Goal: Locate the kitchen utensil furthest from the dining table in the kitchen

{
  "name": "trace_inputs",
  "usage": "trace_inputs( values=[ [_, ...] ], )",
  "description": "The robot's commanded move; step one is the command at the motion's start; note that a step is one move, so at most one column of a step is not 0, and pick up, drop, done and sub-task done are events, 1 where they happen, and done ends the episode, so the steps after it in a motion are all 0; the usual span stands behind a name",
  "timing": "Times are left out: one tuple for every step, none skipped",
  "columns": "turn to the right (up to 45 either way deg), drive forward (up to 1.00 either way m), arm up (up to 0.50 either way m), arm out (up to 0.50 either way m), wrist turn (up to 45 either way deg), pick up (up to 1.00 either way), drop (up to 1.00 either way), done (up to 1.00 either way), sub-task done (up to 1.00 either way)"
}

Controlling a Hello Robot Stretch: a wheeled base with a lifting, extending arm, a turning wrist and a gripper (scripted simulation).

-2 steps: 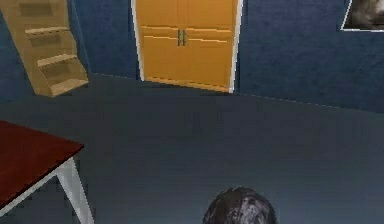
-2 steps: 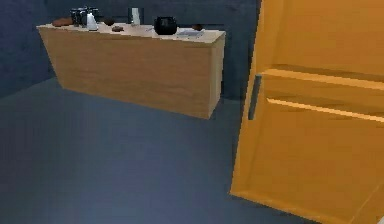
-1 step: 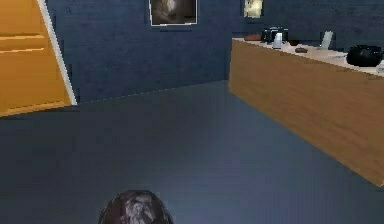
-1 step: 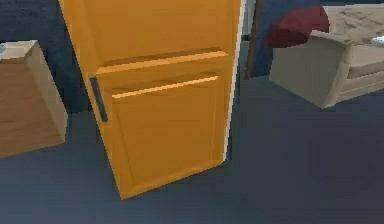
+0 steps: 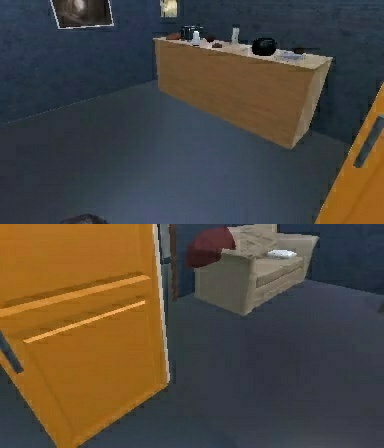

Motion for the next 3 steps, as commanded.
trace_inputs(
  values=[
    [0.0, 0.2, 0.0, 0.0, 0.0, 0.0, 0.0, 0.0, 0.0],
    [9.0, 0.0, 0.0, 0.0, 0.0, 0.0, 0.0, 0.0, 0.0],
    [0.0, 0.55, 0.0, 0.0, 0.0, 0.0, 0.0, 0.0, 0.0]
  ],
)
